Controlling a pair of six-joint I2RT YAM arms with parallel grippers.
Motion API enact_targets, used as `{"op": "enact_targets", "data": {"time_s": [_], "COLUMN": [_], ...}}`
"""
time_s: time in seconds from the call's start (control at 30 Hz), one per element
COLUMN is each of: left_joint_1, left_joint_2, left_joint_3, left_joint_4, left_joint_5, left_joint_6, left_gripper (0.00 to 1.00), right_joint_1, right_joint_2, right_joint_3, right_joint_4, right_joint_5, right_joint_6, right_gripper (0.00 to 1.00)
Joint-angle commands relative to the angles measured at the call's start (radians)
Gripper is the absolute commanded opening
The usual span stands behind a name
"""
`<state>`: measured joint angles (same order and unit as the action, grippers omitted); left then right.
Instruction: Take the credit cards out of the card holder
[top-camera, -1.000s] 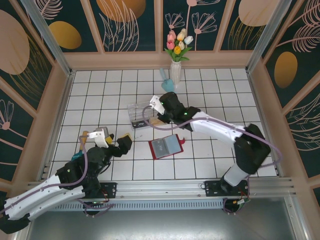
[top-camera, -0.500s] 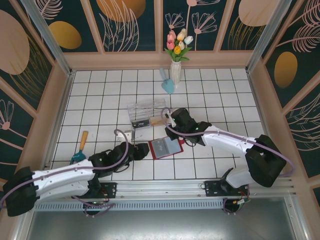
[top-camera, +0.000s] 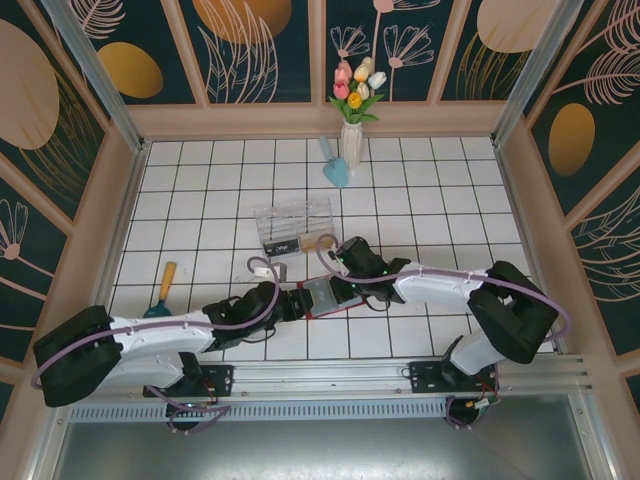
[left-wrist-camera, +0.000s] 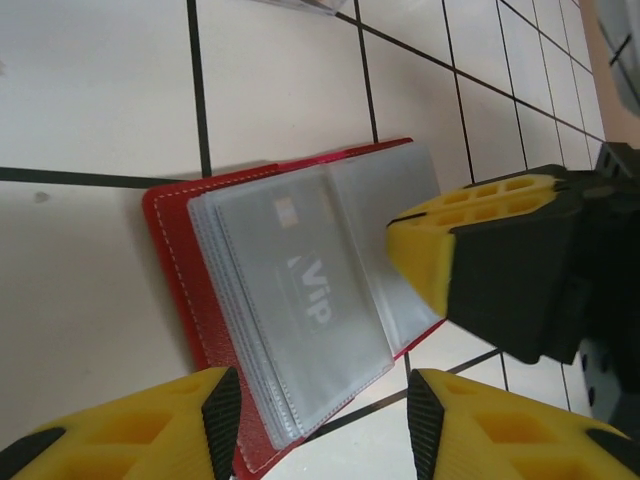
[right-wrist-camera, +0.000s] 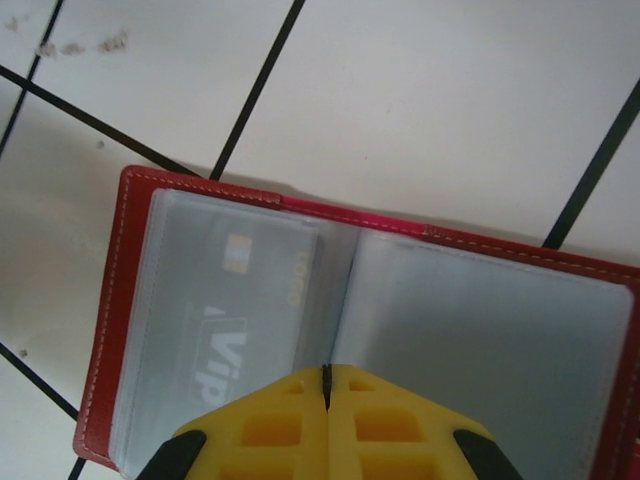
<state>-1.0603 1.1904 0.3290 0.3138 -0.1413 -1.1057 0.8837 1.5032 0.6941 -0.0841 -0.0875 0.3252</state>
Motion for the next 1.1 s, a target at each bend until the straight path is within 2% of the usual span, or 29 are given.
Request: {"op": "enact_targets", "data": {"time_s": [0.0, 0.4, 0.6, 0.87, 1.07], "left_joint_1": [0.004, 0.028, 0.038, 0.044, 0.049], "left_joint_2": [0.036, 0.139, 0.159, 0.159, 0.171], "left_joint_3": [0.012, 0.008, 0.008, 0.026, 0.021], "left_joint_4": [0.096, 0.180, 0.166, 0.039, 0.081], "left_joint_5": [0.035, 0.080, 0.079, 0.042, 0.061], "left_joint_6": [-0.038, -0.096, -0.115, -0.144, -0.137], "left_gripper": [0.50, 0.48, 0.46, 0.46, 0.47], "right_joint_1": [0.013, 0.042, 0.047, 0.069, 0.084], "right_joint_2": [0.032, 0.083, 0.084, 0.075, 0.086], "right_joint_3": [-0.013, -0.041, -0.039, -0.025, -0.019], "right_joint_4": [0.041, 0.071, 0.069, 0.068, 0.072], "right_joint_5": [-0.020, -0.015, -0.007, -0.015, -0.008], "right_joint_6": [0.023, 0.053, 0.054, 0.077, 0.087], "right_gripper": [0.05, 0.04, 0.04, 0.04, 0.04]}}
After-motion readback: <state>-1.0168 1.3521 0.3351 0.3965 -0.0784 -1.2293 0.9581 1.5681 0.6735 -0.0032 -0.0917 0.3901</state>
